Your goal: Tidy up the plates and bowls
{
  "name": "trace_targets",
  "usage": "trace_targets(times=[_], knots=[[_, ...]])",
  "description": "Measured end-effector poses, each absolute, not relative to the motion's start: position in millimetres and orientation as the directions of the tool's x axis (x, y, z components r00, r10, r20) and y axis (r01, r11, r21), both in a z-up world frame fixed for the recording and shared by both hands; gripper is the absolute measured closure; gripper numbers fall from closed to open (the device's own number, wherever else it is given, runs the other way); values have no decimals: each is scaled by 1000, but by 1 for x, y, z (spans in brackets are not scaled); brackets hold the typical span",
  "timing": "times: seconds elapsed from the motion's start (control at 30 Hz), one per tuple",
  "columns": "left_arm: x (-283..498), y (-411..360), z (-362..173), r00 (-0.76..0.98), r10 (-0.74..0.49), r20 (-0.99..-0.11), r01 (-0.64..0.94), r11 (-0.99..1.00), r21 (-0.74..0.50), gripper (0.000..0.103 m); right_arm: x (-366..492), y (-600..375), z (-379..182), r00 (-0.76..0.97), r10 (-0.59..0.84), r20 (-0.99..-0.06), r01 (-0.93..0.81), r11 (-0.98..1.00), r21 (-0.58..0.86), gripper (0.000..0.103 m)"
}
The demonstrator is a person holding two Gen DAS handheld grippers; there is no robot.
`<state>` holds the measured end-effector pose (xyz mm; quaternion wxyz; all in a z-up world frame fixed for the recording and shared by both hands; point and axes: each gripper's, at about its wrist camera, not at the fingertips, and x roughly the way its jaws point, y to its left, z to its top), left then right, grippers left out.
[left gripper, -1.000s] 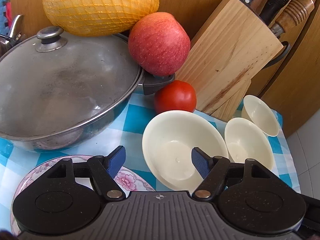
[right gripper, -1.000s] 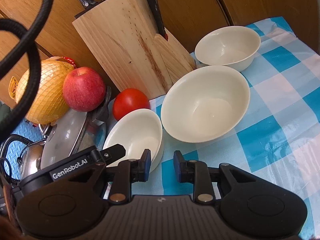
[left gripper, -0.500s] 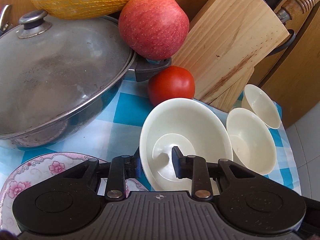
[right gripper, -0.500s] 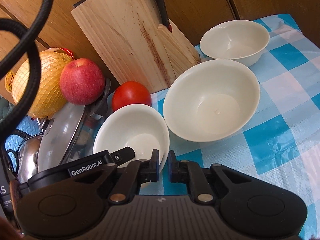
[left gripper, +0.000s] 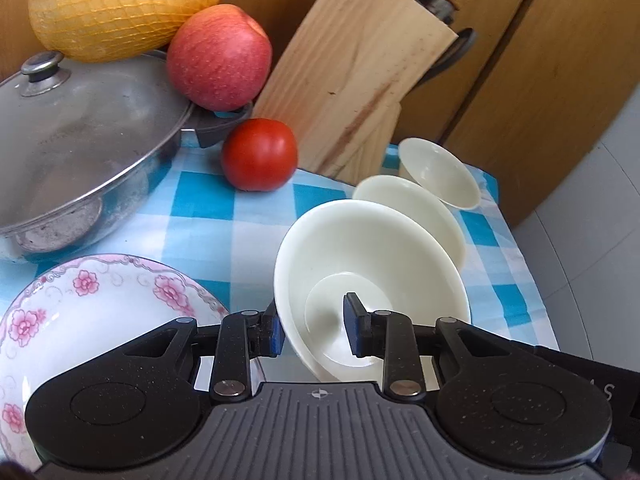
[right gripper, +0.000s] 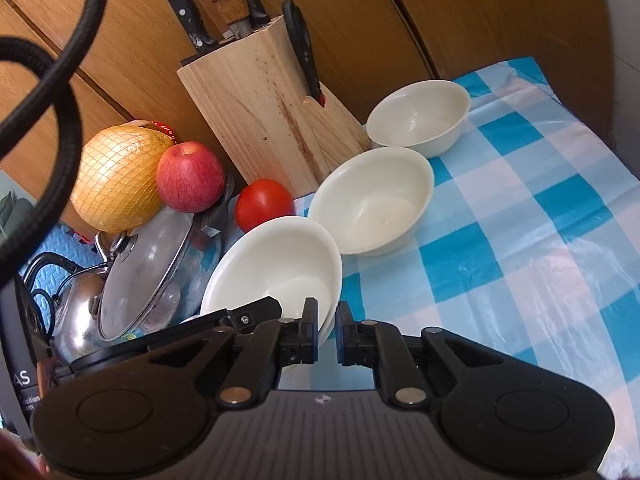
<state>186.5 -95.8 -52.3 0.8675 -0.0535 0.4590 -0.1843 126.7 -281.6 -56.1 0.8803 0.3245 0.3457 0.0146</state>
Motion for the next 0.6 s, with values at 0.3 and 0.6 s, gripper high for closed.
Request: trace_targets(times=[0.3, 0.6], knots=[[142, -113, -53, 479, -401, -780, 346, 904, -253, 66, 75, -290, -66, 757, 218, -616, 244, 780, 576, 92], [133, -112, -58, 499, -314, -808, 337, 929, -153, 58, 72, -281, -71, 734, 193, -651, 253, 812, 526, 91]])
